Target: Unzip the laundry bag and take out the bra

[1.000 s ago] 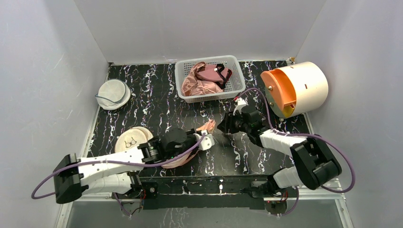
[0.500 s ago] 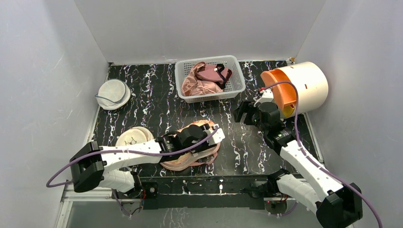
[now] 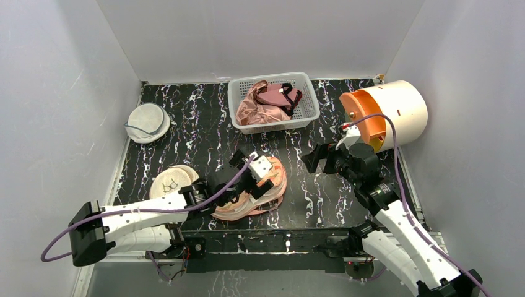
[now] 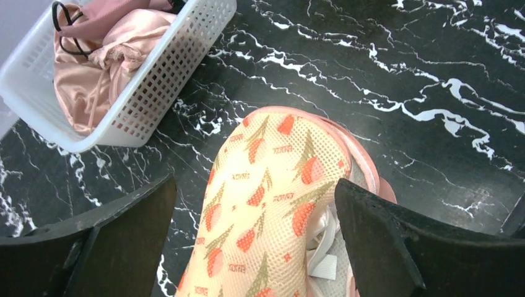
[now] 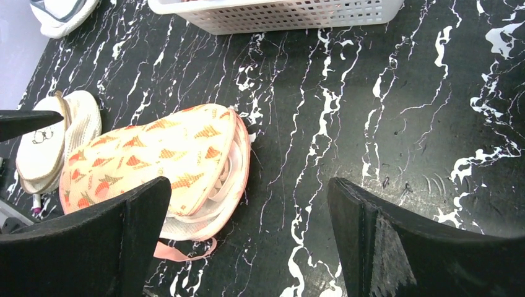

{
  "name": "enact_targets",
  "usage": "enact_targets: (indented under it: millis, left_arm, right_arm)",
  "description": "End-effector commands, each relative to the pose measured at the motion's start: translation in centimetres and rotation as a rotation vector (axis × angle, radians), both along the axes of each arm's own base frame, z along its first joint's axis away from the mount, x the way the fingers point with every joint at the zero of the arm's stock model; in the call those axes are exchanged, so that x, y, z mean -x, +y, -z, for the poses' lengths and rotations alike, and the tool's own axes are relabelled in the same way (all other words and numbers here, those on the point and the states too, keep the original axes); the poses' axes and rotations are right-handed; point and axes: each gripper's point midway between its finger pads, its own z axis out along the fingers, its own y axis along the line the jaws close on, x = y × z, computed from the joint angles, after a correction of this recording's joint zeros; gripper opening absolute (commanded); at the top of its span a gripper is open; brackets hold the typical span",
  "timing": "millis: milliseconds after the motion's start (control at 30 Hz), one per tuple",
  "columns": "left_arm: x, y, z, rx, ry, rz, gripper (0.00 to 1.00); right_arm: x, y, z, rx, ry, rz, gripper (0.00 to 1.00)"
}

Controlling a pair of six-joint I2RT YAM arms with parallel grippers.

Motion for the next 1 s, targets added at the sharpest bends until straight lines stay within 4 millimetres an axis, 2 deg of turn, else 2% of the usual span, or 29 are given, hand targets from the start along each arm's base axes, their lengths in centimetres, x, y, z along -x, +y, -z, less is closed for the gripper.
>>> enact_targets:
  millis: [0,100,267,433,533,667,800,967]
  left_arm:
    - [0.1,2.0,0.1,0.030,0.193,-0.190,0.98]
    - [0.5,4.3,1.3,0.052,0.323,-0.370,0.98]
    - [3.0,8.0,4.0,0.049,0.515,-0.570,0.98]
    - [5.6,8.5,6.7,-0.003,0.671,-0.579,0.98]
    - [6.9,7.3,7.8,0.005,0.771,-0.560,0.98]
    - [7.8,3.2,8.5,0.111,0.882,-0.443,0.98]
    - [7.2,-0.5,9.6,0.184,0.904,-0.358,0.98]
    - [5.6,-4.4,11.6,0.137,0.887,-0.309,0.98]
  right_arm:
    - [0.0,0.4,-1.5,-0.018,-0.084,-0.035,0.98]
    - [0.1,0.3,-2.1,-0.022,-0.105,-0.033,0.98]
    - [0.5,0.2,-2.6,-0.043,-0.149,-0.036,0.98]
    - [0.5,0.2,-2.7,-0.041,-0.154,-0.039,0.98]
    - [0.7,0.1,-2.8,-0.045,-0.164,-0.038,0.98]
    - [0.9,-0.1,-3.2,-0.056,-0.187,-0.032,0.98]
    - [0.9,-0.2,-3.4,-0.056,-0.192,-0.026,0.98]
    - [0.9,-0.2,-3.4,-0.058,-0.193,-0.024,0.98]
